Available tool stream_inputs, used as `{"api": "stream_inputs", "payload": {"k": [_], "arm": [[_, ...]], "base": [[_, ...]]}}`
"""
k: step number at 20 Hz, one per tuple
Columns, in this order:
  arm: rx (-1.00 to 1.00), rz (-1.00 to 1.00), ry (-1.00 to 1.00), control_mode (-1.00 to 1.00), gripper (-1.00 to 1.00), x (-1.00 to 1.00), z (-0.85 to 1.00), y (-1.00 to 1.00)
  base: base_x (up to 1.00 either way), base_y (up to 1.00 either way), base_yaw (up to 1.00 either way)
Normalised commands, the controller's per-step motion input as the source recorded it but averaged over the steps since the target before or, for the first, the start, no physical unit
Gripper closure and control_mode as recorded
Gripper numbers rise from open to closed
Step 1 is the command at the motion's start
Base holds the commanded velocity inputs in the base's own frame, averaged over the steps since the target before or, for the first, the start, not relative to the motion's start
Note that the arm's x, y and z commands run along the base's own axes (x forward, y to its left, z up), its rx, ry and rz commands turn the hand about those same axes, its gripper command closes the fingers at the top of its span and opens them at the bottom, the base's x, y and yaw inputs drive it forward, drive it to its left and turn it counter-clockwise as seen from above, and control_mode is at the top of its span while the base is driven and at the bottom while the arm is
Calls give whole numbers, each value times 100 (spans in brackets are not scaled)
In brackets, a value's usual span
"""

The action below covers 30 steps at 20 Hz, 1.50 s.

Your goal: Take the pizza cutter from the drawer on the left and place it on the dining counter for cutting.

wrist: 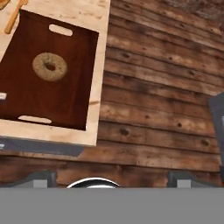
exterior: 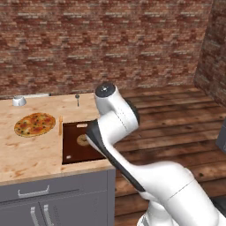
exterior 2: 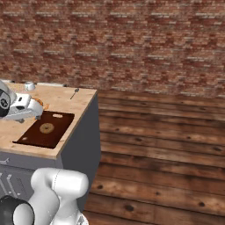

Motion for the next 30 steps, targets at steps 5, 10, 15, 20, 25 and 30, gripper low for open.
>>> {"api": "stream_inputs", "payload": {"k": [5,10,15,20,25,30], "arm": [[-17,2,1,-100,-100,-4,-64,11],[-11,19,0,-100,-100,-45,-74,20],[-10,21,-5,-100,-100,-48,-52,35],[-10,17,-4,-100,-100,-35,-35,44],[-7,10,-1,-100,-100,-3,-18,63],[-10,10,0,-100,-100,0,-30,79]], "base": [[0,0,0],[0,0,0],[0,0,0],[0,0,0],[0,0,0],[0,0,0]]}}
